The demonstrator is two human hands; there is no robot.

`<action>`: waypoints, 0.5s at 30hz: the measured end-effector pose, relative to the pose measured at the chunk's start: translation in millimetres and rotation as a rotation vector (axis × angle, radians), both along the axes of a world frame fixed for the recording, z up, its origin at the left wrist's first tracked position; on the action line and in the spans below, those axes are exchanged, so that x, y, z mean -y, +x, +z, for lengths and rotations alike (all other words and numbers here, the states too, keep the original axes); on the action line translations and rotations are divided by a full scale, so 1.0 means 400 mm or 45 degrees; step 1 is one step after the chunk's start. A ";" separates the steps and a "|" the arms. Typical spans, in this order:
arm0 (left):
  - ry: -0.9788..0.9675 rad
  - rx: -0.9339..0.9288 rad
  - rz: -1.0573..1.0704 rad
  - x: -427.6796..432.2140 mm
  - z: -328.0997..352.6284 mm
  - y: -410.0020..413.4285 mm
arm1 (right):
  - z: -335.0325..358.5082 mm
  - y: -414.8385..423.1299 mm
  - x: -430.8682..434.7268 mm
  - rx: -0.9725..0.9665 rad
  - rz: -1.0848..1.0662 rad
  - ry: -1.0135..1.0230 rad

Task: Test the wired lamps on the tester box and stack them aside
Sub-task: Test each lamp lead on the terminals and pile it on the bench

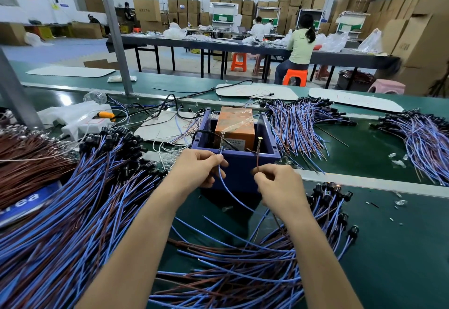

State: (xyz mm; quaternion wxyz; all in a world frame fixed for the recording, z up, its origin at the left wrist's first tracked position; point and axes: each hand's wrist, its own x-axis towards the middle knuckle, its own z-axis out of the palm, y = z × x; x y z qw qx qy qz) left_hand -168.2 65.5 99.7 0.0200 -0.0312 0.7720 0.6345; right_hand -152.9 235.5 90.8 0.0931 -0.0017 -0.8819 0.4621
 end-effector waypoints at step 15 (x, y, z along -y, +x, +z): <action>-1.308 0.196 0.057 0.141 -0.091 -0.032 | 0.028 0.050 0.022 0.622 0.971 0.441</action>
